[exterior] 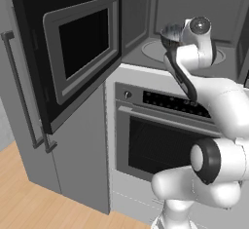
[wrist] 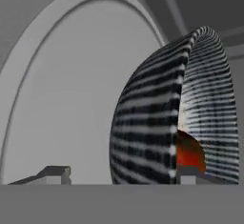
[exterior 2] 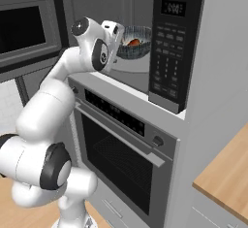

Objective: Pick the bell pepper from the sink and place it in the bowl. Then pick the bowl and place it in the microwave. Then close the microwave door and press the start button.

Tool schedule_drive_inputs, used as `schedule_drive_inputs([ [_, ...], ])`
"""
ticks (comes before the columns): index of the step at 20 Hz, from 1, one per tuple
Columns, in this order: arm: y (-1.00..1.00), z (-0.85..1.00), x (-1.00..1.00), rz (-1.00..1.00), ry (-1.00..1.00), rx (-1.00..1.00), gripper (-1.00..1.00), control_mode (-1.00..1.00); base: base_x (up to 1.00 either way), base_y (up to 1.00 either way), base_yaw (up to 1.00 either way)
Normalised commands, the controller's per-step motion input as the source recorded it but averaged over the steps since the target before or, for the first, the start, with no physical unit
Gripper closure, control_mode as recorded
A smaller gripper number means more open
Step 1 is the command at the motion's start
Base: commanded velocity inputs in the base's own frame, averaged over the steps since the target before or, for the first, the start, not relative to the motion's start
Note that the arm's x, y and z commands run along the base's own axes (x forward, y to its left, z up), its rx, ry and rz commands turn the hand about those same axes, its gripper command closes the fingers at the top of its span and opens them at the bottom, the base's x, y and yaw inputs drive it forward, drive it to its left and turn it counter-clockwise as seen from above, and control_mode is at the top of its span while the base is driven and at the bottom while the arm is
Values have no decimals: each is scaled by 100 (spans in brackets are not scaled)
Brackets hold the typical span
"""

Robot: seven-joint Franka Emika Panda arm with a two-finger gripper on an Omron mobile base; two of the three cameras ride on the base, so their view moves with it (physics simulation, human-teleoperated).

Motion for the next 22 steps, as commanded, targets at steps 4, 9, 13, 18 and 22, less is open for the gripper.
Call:
schedule_drive_inputs([
  [4, 0, 7, -8, -1, -40, 0, -100, -100, 0, 0, 0],
  [9, 13, 19, -61, 0, -29, 0, -100, -100, 0, 0, 0],
  [13, 15, 45, -70, 0, -40, -1, -100, -100, 0, 0, 0],
  [18, 27, 47, -79, 0, -37, 0, -100, -100, 0, 0, 0],
  [22, 21, 36, -100, 0, -9, 0, -100, -100, 0, 0, 0],
])
